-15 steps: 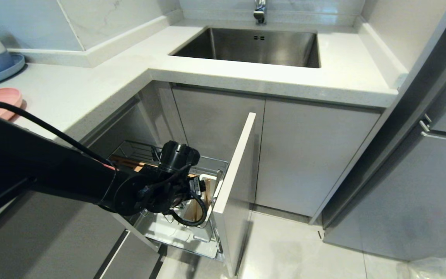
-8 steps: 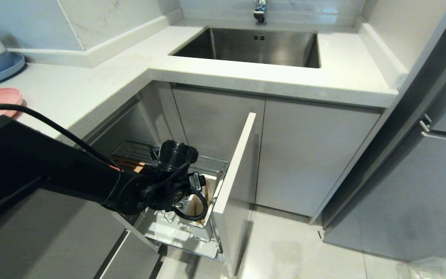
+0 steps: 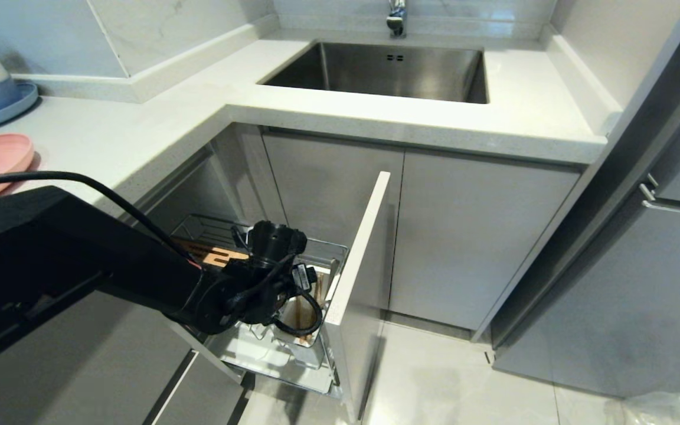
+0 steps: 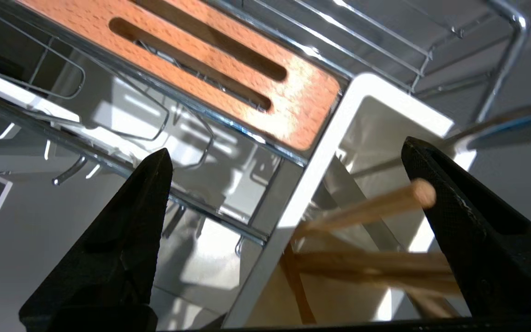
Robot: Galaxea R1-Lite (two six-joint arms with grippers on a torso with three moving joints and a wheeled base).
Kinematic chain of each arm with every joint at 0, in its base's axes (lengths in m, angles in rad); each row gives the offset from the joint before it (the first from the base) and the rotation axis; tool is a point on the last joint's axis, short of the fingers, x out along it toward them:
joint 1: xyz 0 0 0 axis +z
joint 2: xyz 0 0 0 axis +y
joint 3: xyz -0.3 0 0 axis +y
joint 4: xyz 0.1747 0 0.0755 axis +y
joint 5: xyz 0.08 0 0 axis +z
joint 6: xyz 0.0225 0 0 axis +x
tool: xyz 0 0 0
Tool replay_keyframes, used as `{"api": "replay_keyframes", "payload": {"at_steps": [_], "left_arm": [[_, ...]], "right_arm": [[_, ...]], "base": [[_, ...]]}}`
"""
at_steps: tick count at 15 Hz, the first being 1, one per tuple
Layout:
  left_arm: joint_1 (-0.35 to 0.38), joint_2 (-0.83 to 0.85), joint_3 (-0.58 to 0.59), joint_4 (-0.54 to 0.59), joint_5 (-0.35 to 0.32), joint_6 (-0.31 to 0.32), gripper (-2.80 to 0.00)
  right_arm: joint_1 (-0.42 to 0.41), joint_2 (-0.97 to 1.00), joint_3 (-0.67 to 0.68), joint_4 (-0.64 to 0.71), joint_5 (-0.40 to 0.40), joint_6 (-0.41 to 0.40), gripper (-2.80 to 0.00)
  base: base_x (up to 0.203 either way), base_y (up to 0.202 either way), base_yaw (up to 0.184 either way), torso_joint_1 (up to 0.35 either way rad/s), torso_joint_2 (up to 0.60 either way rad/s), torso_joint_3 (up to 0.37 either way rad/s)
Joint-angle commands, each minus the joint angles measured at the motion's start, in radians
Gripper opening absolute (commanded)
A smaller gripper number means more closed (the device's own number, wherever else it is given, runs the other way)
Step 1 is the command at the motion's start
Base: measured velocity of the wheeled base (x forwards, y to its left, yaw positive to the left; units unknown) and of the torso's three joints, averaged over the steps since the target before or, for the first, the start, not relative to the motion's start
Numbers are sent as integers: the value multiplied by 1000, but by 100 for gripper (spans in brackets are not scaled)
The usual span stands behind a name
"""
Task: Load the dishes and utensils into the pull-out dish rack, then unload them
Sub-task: Take the chopsticks out of the cupboard
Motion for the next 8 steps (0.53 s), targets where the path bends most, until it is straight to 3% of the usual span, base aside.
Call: {"api": "replay_keyframes", "payload": {"at_steps": [1, 8], "left_arm": [[-2, 24, 6, -15, 14, -3, 0], [-2, 26, 6, -19, 22, -3, 0]], "right_arm": [[0, 0, 2, 0, 0, 0, -280], [0, 0, 2, 0, 0, 0, -280]], "base": [[0, 0, 0, 0, 0, 0], [0, 0, 0, 0, 0, 0]]}}
